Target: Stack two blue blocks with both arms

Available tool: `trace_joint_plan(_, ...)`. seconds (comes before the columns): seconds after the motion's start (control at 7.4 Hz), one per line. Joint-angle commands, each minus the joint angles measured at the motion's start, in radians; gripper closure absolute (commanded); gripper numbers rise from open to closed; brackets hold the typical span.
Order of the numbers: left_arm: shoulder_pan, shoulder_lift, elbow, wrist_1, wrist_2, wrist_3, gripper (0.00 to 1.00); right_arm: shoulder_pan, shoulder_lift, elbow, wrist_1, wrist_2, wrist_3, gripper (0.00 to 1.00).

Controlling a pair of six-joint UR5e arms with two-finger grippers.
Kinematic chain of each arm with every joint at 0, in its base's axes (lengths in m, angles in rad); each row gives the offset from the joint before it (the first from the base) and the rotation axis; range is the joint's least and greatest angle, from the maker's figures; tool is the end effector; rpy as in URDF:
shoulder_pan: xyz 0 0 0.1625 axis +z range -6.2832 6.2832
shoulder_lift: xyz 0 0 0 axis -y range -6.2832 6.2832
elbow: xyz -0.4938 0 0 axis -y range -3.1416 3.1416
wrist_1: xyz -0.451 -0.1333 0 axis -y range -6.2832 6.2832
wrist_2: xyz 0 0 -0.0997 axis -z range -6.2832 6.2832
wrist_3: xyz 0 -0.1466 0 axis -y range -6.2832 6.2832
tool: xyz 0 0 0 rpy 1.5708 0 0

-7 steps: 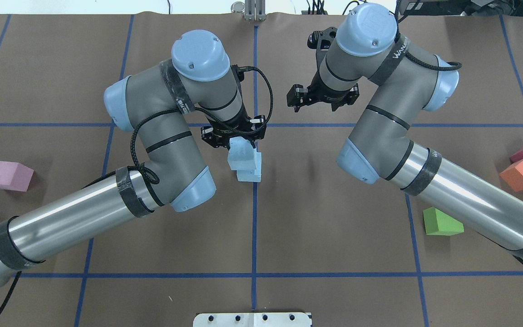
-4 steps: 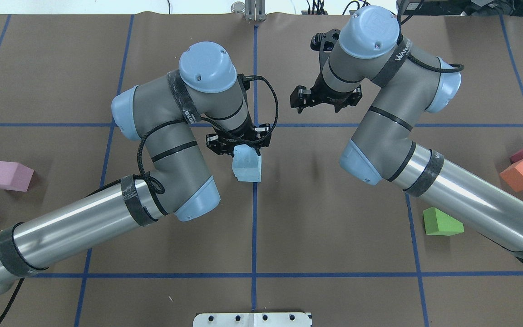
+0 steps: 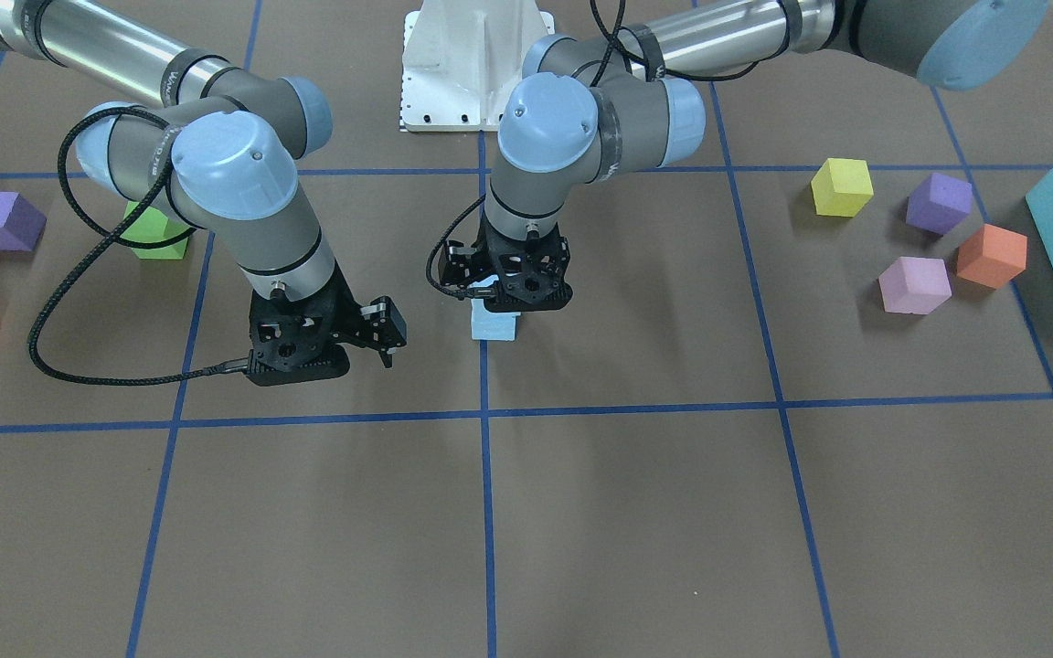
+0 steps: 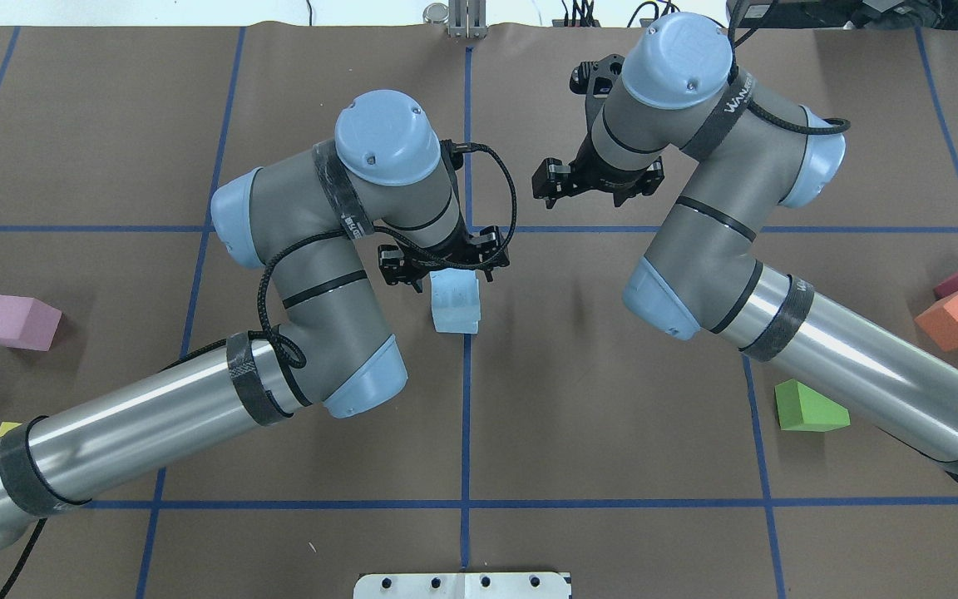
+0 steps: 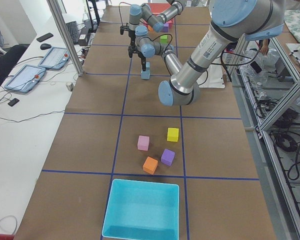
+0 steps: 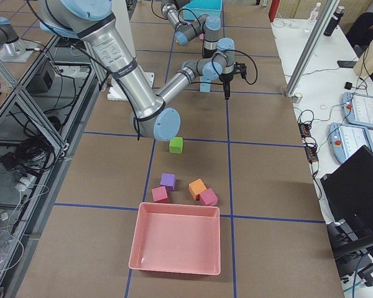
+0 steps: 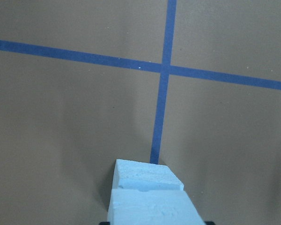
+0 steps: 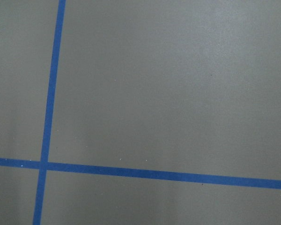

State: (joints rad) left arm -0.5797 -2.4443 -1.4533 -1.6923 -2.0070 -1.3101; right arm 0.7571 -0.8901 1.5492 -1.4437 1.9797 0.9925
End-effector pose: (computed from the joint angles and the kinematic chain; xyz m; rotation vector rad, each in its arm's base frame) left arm 0.6909 -0.5377 0.1784 -0.0201 0.9533 -0.1032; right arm -0.5539 -0.6266 0.2945 0.1754 -0.8475 0.0068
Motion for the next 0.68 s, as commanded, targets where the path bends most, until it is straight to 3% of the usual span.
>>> trace_joint_plan(0.0,0.006,0.002,-0.037,0.011,0.011,-0.004,0.01,0.013,-0.007,0.023,0.0,-0.004,-0.002,0.0)
trace_joint_plan(0.27,-0.049,0.06,-0.146,0.04,-0.025,0.012,0.01,0.075,-0.102,0.09,-0.001,0.007,-0.055,0.0)
trace_joint_plan(0.41,-0.121,0.114,-0.198,0.045,-0.101,0.043,0.01,0.137,-0.166,0.138,-0.009,0.027,-0.131,0.0)
trace_joint_plan(0.54,-0.19,0.186,-0.255,0.057,-0.157,0.155,0.01,0.236,-0.226,0.156,-0.011,0.125,-0.15,0.0)
